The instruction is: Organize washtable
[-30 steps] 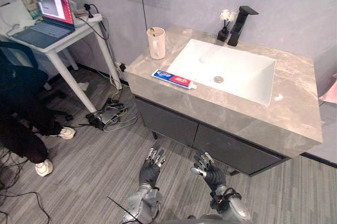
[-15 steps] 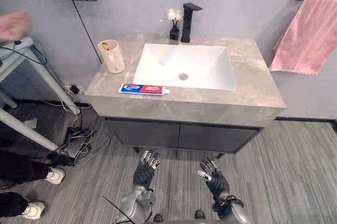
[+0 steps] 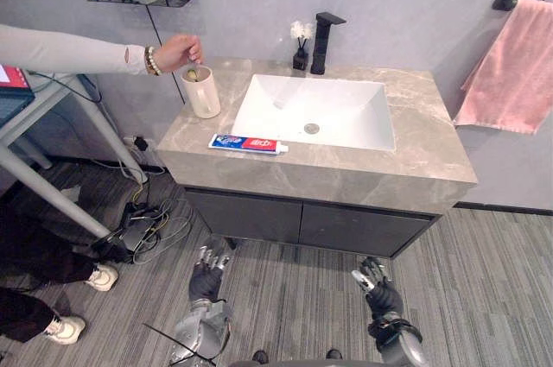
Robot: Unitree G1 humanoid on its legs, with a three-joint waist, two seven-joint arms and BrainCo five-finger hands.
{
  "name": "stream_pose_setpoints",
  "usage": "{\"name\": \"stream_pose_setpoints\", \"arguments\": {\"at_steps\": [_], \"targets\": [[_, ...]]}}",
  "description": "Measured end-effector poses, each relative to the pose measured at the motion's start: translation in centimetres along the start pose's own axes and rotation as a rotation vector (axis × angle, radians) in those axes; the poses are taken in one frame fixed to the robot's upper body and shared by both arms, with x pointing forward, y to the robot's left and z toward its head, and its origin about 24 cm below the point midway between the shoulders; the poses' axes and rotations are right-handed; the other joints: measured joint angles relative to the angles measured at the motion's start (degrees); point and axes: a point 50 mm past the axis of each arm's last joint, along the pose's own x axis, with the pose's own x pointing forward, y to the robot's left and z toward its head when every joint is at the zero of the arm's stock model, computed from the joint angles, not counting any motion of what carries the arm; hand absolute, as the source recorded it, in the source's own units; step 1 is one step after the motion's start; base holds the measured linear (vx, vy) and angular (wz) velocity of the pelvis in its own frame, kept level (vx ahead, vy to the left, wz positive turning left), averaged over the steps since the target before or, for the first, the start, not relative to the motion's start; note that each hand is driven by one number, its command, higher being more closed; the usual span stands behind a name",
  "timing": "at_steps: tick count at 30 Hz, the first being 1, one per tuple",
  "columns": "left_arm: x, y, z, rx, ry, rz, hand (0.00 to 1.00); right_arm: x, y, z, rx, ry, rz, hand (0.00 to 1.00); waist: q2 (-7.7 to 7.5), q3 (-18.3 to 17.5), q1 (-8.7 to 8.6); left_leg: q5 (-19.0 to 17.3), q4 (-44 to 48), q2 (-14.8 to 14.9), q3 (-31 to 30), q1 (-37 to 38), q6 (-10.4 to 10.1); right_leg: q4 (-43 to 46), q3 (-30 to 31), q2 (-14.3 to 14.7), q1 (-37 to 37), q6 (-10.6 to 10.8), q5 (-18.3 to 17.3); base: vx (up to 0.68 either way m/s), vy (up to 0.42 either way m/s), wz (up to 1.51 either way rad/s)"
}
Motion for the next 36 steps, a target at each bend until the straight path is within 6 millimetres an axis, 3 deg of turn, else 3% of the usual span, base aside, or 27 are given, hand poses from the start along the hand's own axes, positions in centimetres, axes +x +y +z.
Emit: {"name": "stream_pose_setpoints", "arguments": {"at_steps": [3,4,6,9,11,12,13,14,15,16,17,18,19,20,21,23,24,26,27,29,32,36], "targets": [[-0.3,1.4,-0.5,-0.050,0.014,0.094,0.00,0.2,-0.1,0.7,-0.001,-0.026,-0.017,0.00,0.54,1.1,0.14,-4.5,10.8,2.7,0.7,-2.6,-3.3,4.1,0.2,1.1,-0.2,-0.8,-2.7,-0.01,-0.011,-0.22],[-0.4,1.6,-0.8,-0.069,0.021,0.117,0.00,0.4,-0.2,1.1,-0.004,-0.039,-0.024,0.00,-0.99,1.6,-0.09,-4.7,16.7,2.6,1.1,-5.9,-3.4,5.0,1.5,0.1,-0.1,-0.7,-3.5,0.07,-0.021,-0.30],[-0.5,1.2,-1.3,-0.097,0.038,0.118,0.00,0.8,-0.2,1.9,0.001,-0.070,-0.031,0.00,-1.85,1.6,-0.27,-5.6,20.6,3.4,0.3,-9.1,-2.2,5.6,2.8,-1.7,-0.6,0.0,-4.1,0.11,0.022,-0.32],[-0.4,0.8,-1.4,-0.113,0.043,0.105,0.00,1.1,-0.9,3.1,0.004,-0.116,-0.065,0.00,-1.50,1.5,-1.47,-4.5,13.8,7.5,-5.7,-10.7,-3.9,6.2,5.0,-3.8,-0.4,1.7,-5.2,0.18,0.189,-0.27],[-0.4,0.9,-1.3,-0.115,0.041,0.113,0.00,1.2,-0.9,3.2,0.010,-0.123,-0.066,0.00,-0.85,1.4,-1.72,-3.3,6.6,10.2,-9.5,-10.7,-5.3,6.3,6.1,-4.7,-0.2,3.6,-6.2,0.21,0.316,-0.29],[-0.4,0.9,-1.2,-0.115,0.036,0.115,0.00,1.3,-0.9,3.3,0.011,-0.127,-0.066,0.00,-0.39,1.3,-1.72,-2.8,3.5,11.1,-10.5,-10.9,-6.0,6.2,7.0,-5.7,0.1,5.7,-6.8,0.39,0.598,-0.36],[-0.2,1.1,-1.0,-0.115,0.024,0.123,0.00,1.5,-0.9,3.3,0.025,-0.131,-0.077,0.00,-0.11,1.2,-1.57,1.9,5.4,10.3,-9.9,-11.0,-9.7,6.0,7.8,-7.9,1.0,8.0,-7.4,0.39,0.619,-0.38],[0.0,1.2,-0.7,-0.111,0.010,0.122,0.00,1.7,-0.8,2.8,0.040,-0.117,-0.084,0.00,-1.85,1.6,-1.43,0.6,9.0,8.3,-8.6,-11.6,-9.1,5.4,7.9,-9.7,1.5,8.9,-7.6,0.40,0.618,-0.31],[0.3,1.3,0.0,-0.101,-0.021,0.118,0.00,1.5,-0.7,2.3,0.056,-0.106,-0.089,0.00,-2.62,1.7,-1.64,-5.0,17.7,5.2,-7.9,-14.7,-7.4,4.1,7.7,-12.5,2.7,9.7,-6.3,0.24,0.379,-0.23],[0.5,1.2,0.2,-0.102,-0.033,0.113,0.00,1.5,-0.6,2.3,0.058,-0.105,-0.084,0.00,-3.10,1.4,-1.65,-7.7,22.2,4.4,-7.6,-16.1,-6.7,3.8,7.5,-13.2,3.2,10.1,-5.4,0.31,0.482,-0.34],[0.9,0.9,0.6,-0.094,-0.045,0.101,0.00,1.6,-0.2,2.1,0.070,-0.101,-0.079,0.00,-2.11,2.0,-1.40,-11.5,27.7,3.8,-5.6,-17.4,-4.5,3.9,7.8,-14.8,3.6,10.1,-3.8,0.29,0.501,-0.61],[1.3,0.7,1.0,-0.081,-0.053,0.090,0.00,1.9,0.5,2.0,0.078,-0.099,-0.063,0.00,-2.44,1.5,-0.81,-13.1,28.3,2.9,-2.7,-16.7,-2.6,5.7,8.7,-16.4,1.4,6.6,-0.8,0.28,0.505,-0.75],[1.4,0.6,1.0,-0.074,-0.052,0.085,0.00,2.0,0.8,2.0,0.079,-0.096,-0.052,0.00,-1.99,1.4,-0.30,-13.1,27.4,2.9,-1.2,-16.2,-2.3,7.1,8.9,-16.6,-0.6,3.6,1.4,0.24,0.492,-0.93],[1.0,1.1,0.7,-0.075,-0.041,0.123,0.00,2.3,1.4,1.8,0.085,-0.085,-0.032,0.00,-0.09,1.8,0.04,-12.2,24.2,3.0,1.2,-14.4,-0.6,12.5,7.9,-16.7,-5.0,-2.3,3.8,0.24,0.442,-0.67],[0.7,1.4,0.4,-0.071,-0.027,0.131,0.00,2.4,1.6,1.6,0.105,-0.076,-0.023,0.00,-0.02,1.9,-0.29,-11.4,21.5,2.6,1.7,-12.4,0.6,18.8,7.2,-16.4,-7.4,-3.1,1.6,0.30,0.471,-0.44],[0.1,1.7,-0.3,-0.046,0.013,0.130,0.00,1.9,1.4,0.9,0.124,-0.056,-0.030,0.00,0.90,2.4,-0.34,-9.7,16.1,1.2,1.8,-8.1,2.0,26.2,6.9,-13.1,-8.4,0.4,-3.5,0.24,0.285,0.12],[-0.3,1.9,-0.7,-0.034,0.031,0.131,0.00,1.6,1.2,0.5,0.118,-0.040,-0.033,0.00,0.74,2.3,-0.52,-8.5,12.6,0.3,1.4,-5.0,2.7,29.0,7.4,-9.8,-8.3,2.3,-7.9,0.22,0.144,0.36],[-0.3,1.9,-0.7,-0.019,0.032,0.126,0.00,1.4,1.0,0.2,0.092,-0.032,-0.020,0.00,0.86,2.4,-0.45,-7.8,9.7,-0.5,0.8,-2.4,3.0,28.8,4.8,-4.4,-8.9,2.6,-13.1,0.19,0.086,0.32],[-0.3,1.9,-0.7,-0.017,0.031,0.126,0.00,1.3,1.0,0.2,0.082,-0.029,-0.021,0.00,0.62,2.3,-0.44,-7.8,9.4,-1.0,0.5,-1.9,3.0,26.9,3.9,-2.9,-9.3,2.0,-13.8,0.15,0.013,0.30],[-0.2,1.8,-0.4,-0.016,0.021,0.120,0.00,0.8,0.3,-0.2,0.055,-0.019,-0.050,0.00,-1.28,1.7,-0.84,-7.9,9.9,-2.9,-0.3,-1.6,2.8,19.8,4.0,-1.4,-9.2,1.3,-11.6,0.14,-0.043,0.33],[-0.8,2.0,-1.1,-0.041,0.037,0.153,0.00,0.4,-1.0,0.1,-0.001,-0.015,-0.084,0.00,0.59,2.4,-1.15,-7.4,9.8,-2.7,-1.6,0.1,1.1,16.3,2.9,-1.3,-4.9,0.6,-11.3,0.15,-0.090,0.10],[-1.0,2.0,-1.2,-0.042,0.040,0.150,0.00,-0.2,-1.6,-0.4,-0.017,0.004,-0.118,0.00,0.12,2.1,-0.21,-6.4,6.9,-2.7,-2.2,2.4,0.2,14.4,2.1,-1.2,-2.2,0.4,-11.2,0.01,-0.045,0.13]]}}
